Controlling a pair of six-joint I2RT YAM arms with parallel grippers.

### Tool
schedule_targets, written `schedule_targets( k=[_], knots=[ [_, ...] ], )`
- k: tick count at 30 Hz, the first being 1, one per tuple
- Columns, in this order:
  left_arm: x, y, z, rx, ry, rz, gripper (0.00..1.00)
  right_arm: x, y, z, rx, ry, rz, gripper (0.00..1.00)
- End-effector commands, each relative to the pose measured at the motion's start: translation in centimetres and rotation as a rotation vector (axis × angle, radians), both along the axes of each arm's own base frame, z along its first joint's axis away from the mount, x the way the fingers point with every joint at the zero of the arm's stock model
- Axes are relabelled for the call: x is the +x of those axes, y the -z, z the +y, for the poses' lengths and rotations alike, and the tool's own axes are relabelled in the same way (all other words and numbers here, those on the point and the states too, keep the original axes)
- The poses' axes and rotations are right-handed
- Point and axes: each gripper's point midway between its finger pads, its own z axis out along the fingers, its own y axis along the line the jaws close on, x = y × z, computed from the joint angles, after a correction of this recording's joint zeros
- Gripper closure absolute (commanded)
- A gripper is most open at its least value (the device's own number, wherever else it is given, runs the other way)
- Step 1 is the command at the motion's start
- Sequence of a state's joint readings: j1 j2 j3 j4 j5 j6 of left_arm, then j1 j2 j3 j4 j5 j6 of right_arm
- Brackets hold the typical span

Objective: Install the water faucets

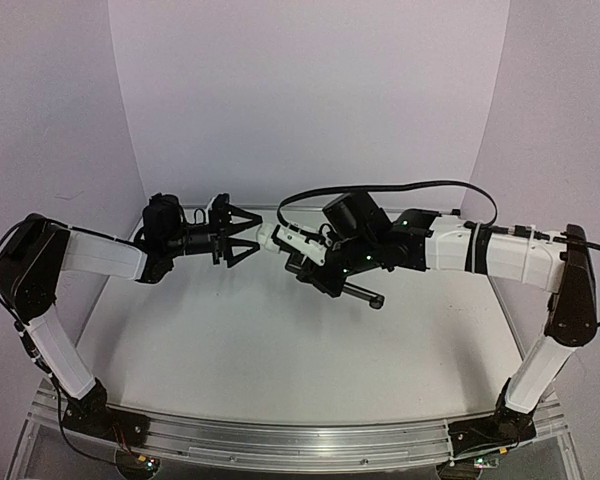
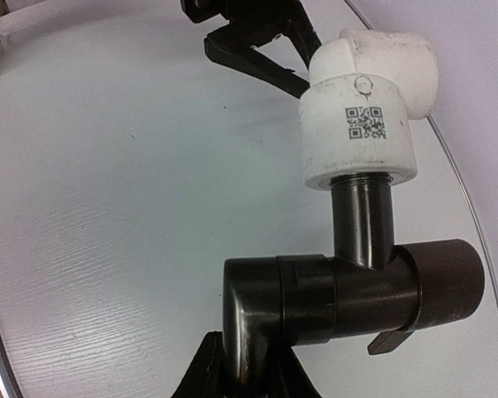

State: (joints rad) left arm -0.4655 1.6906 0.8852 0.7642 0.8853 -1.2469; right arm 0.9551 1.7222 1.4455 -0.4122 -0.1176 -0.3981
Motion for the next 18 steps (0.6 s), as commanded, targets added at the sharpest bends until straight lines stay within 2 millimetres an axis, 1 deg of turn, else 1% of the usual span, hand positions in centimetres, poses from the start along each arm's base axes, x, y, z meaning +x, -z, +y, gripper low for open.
schedule_targets(
  k=[1,3,5,7,9,12,14,15,17,18],
  knots=[
    [-2.0,-4.5,-0.8,-0.105,0.033,-0.233,0.09,1.0,-5.3,2.2,0.157,-0.02,-0.073,1.0],
    [-2.5,-4.3,-1.8,-0.08,0.065,-0.251,0.09,0.5,-5.5,2.5,0.173,-0.038,-0.057,1.0],
    [-2.4,-3.8,-2.5,-0.048,0.083,-0.247,0.1,0.2,-5.7,2.7,0.185,-0.057,-0.045,1.0],
    [-2.3,-3.4,-2.7,-0.027,0.082,-0.246,0.12,-0.1,-6.0,2.8,0.195,-0.066,-0.039,1.0],
    [-2.3,-3.7,-2.7,-0.029,0.086,-0.26,0.16,-0.2,-6.3,2.9,0.204,-0.072,-0.037,1.0],
    [-2.9,-4.6,-2.7,-0.046,0.097,-0.297,0.32,-0.4,-6.5,2.9,0.217,-0.08,-0.024,1.0],
    [-3.5,-5.1,-2.8,-0.06,0.119,-0.326,0.45,-0.7,-6.8,3.1,0.239,-0.092,0.002,1.0],
    [-3.8,-5.4,-2.9,-0.068,0.128,-0.344,0.52,-0.8,-6.9,3.1,0.252,-0.095,0.021,1.0],
    [-4.4,-5.6,-3.0,-0.072,0.147,-0.378,0.61,-1.0,-7.2,3.1,0.286,-0.111,0.07,1.0],
    [-4.7,-5.8,-3.0,-0.071,0.152,-0.398,0.67,-1.1,-7.4,3.1,0.304,-0.121,0.095,1.0]
  ],
)
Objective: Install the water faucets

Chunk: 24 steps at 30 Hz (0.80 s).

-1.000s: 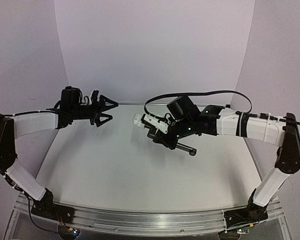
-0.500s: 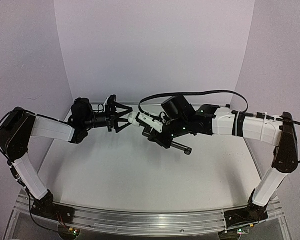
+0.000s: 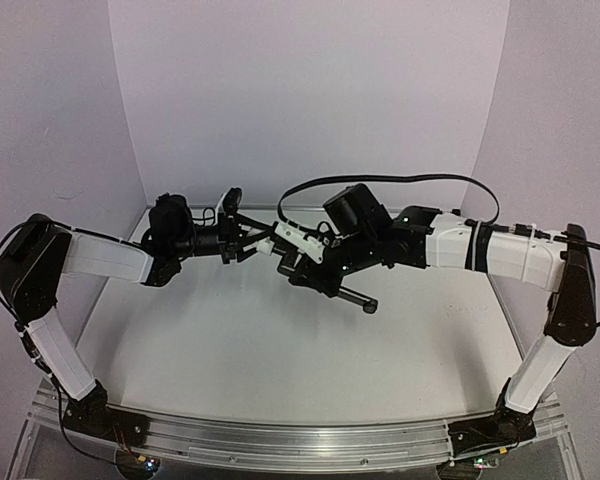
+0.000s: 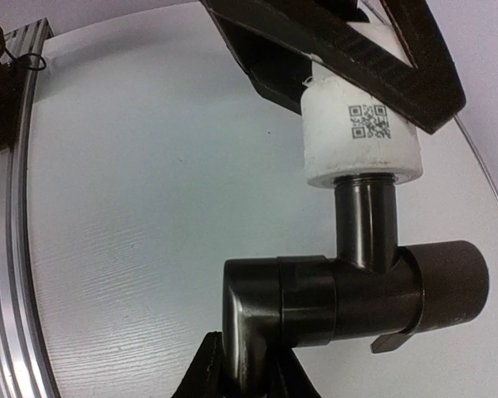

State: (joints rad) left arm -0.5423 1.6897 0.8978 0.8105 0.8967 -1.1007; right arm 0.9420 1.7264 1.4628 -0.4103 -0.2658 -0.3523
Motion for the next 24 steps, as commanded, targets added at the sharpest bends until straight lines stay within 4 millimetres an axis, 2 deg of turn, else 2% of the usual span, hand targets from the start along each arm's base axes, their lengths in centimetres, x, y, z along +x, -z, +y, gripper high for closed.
schedule_targets(
  k=[1,4,6,12,14,16,17,18,20,22,24],
  knots=[
    [-2.3,-4.5,-0.3,-0.069,0.07,-0.217,0.74,0.3,-6.8,1.7,0.241,-0.053,0.031,1.0],
    [-2.9,-4.8,-0.1,-0.057,0.065,-0.291,0.91,-0.1,-7.6,1.2,0.326,-0.106,0.147,1.0],
    [-3.5,-4.9,-0.1,-0.037,0.069,-0.351,0.98,-0.6,-8.3,0.8,0.396,-0.163,0.234,1.0],
    [-4.9,-5.2,-0.1,-0.017,0.122,-0.426,1.0,-1.9,-9.2,0.3,0.503,-0.287,0.406,1.0],
    [-4.5,-5.0,-0.2,0.008,0.106,-0.402,0.89,-1.4,-8.9,0.3,0.499,-0.262,0.398,1.0],
    [-3.5,-4.3,-0.1,0.056,0.064,-0.344,0.6,-0.7,-8.5,0.1,0.485,-0.216,0.362,1.0],
    [-2.6,-4.1,0.0,0.082,0.019,-0.326,0.39,-0.2,-8.2,-0.1,0.473,-0.181,0.336,1.0],
    [-2.0,-3.8,0.4,0.105,-0.015,-0.305,0.26,0.4,-7.9,-0.3,0.462,-0.149,0.311,1.0],
    [-1.2,-3.8,1.4,0.129,-0.073,-0.283,0.07,1.4,-7.3,-0.8,0.438,-0.091,0.263,1.0],
    [0.5,-3.4,3.6,0.159,-0.183,-0.251,0.01,2.3,-6.0,-1.5,0.4,-0.024,0.226,1.0],
    [1.8,-3.5,6.3,0.177,-0.299,-0.232,0.0,3.2,-4.4,-2.3,0.355,0.044,0.2,1.0]
  ],
)
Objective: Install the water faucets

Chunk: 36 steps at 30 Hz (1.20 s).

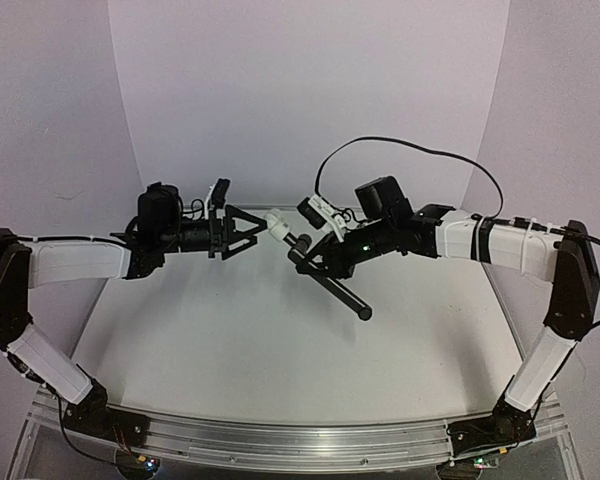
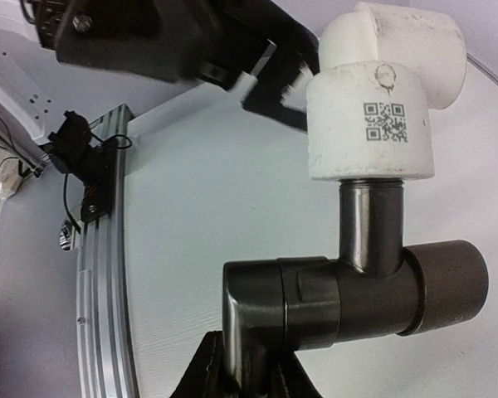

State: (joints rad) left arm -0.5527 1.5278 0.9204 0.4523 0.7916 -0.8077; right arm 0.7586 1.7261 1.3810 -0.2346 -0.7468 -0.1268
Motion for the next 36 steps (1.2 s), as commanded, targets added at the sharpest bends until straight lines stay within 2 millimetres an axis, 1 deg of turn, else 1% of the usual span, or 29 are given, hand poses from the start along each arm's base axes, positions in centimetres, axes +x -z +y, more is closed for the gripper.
schedule_targets(
  k=[1,2,3,6,9,12,14,16,19,23,25,27,30,32,36],
  knots=[
    [3.1,-2.6,6.4,0.025,-0.272,-0.101,0.0,2.6,-1.9,-1.8,0.002,0.16,-0.134,1.0],
    [3.1,-3.0,7.3,0.028,-0.304,-0.107,0.0,3.2,-1.3,-2.2,-0.023,0.195,-0.142,1.0],
    [3.5,-3.0,8.3,0.04,-0.341,-0.11,0.0,4.1,-0.5,-2.8,-0.062,0.255,-0.156,1.0],
    [3.8,-3.3,9.4,0.102,-0.398,-0.143,0.0,6.7,1.5,-5.0,-0.171,0.406,-0.201,1.0],
    [3.8,-3.3,9.4,0.117,-0.398,-0.15,0.0,9.2,3.4,-7.5,-0.291,0.531,-0.258,1.0],
    [3.8,-3.0,9.3,0.112,-0.394,-0.133,0.0,12.0,5.6,-10.7,-0.391,0.632,-0.265,1.0],
    [3.7,-2.9,9.1,0.102,-0.381,-0.126,0.0,14.1,7.4,-13.1,-0.438,0.7,-0.237,1.0],
    [3.5,-3.0,9.1,0.093,-0.372,-0.122,0.0,16.7,8.9,-16.5,-0.512,0.811,-0.237,1.0],
    [3.1,-3.3,9.1,0.083,-0.372,-0.12,0.0,19.8,11.0,-19.9,-0.531,0.915,-0.165,1.0],
    [2.7,-3.6,9.4,0.089,-0.37,-0.13,0.0,22.9,13.1,-23.1,-0.609,1.023,-0.169,1.0],
    [2.4,-3.8,9.5,0.101,-0.37,-0.134,0.0,23.8,13.8,-23.5,-0.627,1.041,-0.171,0.99],
    [2.2,-4.0,9.8,0.108,-0.377,-0.145,0.0,24.4,14.5,-23.7,-0.633,1.047,-0.164,0.94],
    [2.0,-4.2,10.0,0.113,-0.386,-0.152,0.0,25.0,16.1,-23.5,-0.655,1.036,-0.155,0.93],
    [2.0,-4.5,10.1,0.122,-0.392,-0.162,0.0,25.1,16.5,-23.5,-0.66,1.042,-0.151,0.92],
    [1.9,-5.1,10.5,0.148,-0.406,-0.186,0.0,25.2,16.6,-23.3,-0.649,1.041,-0.142,0.7]
  ],
)
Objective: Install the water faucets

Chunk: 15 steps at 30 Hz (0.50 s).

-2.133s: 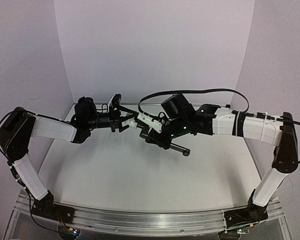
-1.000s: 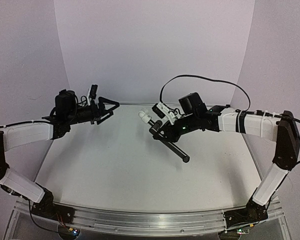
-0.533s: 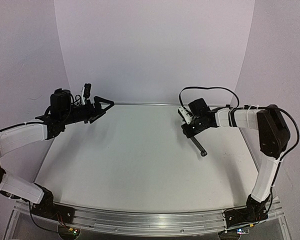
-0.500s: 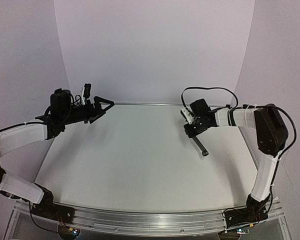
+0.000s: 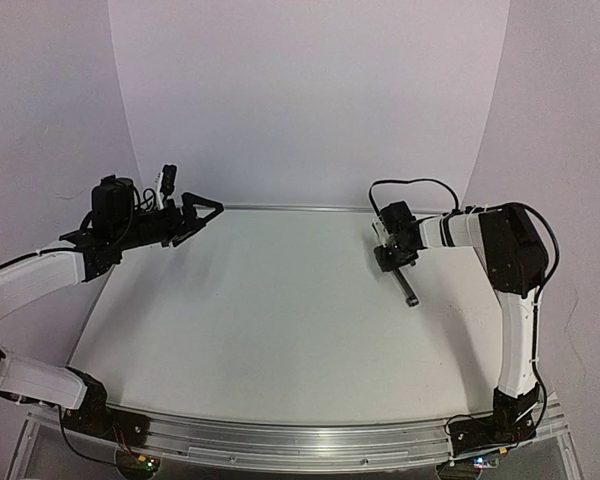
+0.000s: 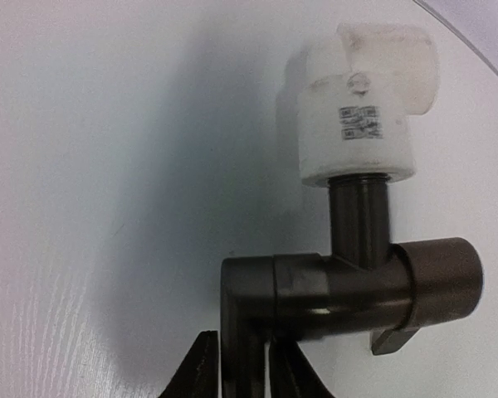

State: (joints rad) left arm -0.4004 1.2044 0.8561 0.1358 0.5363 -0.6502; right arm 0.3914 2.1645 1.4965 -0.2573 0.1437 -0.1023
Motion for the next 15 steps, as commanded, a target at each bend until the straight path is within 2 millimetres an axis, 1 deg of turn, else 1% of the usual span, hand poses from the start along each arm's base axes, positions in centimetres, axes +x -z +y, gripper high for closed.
schedule_targets(
  k=[1,4,5,7,8,9,11,12,13,14,15],
  knots=[
    [-0.1,-2.3,0.7,0.037,-0.028,-0.076,0.0,2.4,-3.0,0.9,0.035,0.02,-0.109,0.64],
    [-0.1,-2.8,1.0,0.058,-0.04,-0.095,0.0,2.3,-3.7,1.2,0.052,0.008,-0.115,0.5],
    [0.0,-2.9,1.0,0.061,-0.044,-0.101,0.0,2.2,-4.2,1.4,0.066,0.003,-0.12,0.45],
    [0.0,-3.3,1.1,0.068,-0.047,-0.112,0.0,1.9,-5.9,1.7,0.108,-0.001,-0.131,0.35],
    [0.0,-3.5,1.2,0.07,-0.052,-0.115,0.0,1.6,-7.3,1.9,0.135,-0.004,-0.143,0.31],
    [0.1,-3.7,1.3,0.075,-0.057,-0.121,0.0,1.1,-8.8,2.1,0.166,-0.003,-0.154,0.24],
    [0.3,-4.4,1.5,0.084,-0.075,-0.146,0.0,0.3,-11.8,2.2,0.23,0.016,-0.177,0.04],
    [0.4,-4.7,1.6,0.088,-0.083,-0.156,0.0,-0.1,-13.3,2.0,0.258,0.04,-0.192,0.02],
    [0.4,-4.8,1.8,0.096,-0.092,-0.159,0.0,-0.5,-15.0,1.4,0.279,0.082,-0.22,0.02],
    [0.6,-5.0,2.0,0.105,-0.106,-0.162,0.0,-0.9,-16.0,0.9,0.3,0.131,-0.232,0.02],
    [0.7,-5.3,2.2,0.111,-0.121,-0.171,0.0,-1.5,-17.5,0.5,0.324,0.156,-0.245,0.02]
  ],
)
